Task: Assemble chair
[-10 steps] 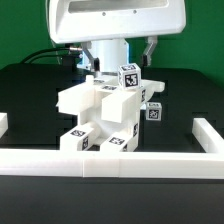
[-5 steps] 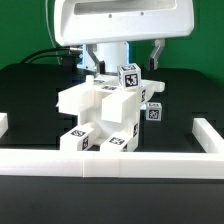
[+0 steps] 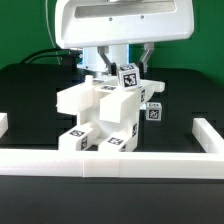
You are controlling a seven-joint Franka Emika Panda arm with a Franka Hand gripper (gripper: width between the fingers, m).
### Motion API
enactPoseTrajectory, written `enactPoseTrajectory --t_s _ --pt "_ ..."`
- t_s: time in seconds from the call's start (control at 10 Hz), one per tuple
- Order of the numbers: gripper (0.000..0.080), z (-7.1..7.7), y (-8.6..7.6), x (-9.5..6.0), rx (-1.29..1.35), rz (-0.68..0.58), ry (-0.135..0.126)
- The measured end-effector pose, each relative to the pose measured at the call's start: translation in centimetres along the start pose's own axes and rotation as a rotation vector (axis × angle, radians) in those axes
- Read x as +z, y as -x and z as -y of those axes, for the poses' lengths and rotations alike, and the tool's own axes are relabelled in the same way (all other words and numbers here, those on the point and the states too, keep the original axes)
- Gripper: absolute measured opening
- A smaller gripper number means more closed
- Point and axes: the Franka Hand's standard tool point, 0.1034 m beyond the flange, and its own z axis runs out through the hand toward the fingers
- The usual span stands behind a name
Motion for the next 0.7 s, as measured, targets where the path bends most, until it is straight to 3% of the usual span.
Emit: enactPoseTrajectory --t_s 0.2,0.7 --pt "0.0281 -0.02 0.00 0.00 0.018 0.000 0.000" --pt "0.0281 0.01 0.00 0.01 0.378 0.000 -0.002"
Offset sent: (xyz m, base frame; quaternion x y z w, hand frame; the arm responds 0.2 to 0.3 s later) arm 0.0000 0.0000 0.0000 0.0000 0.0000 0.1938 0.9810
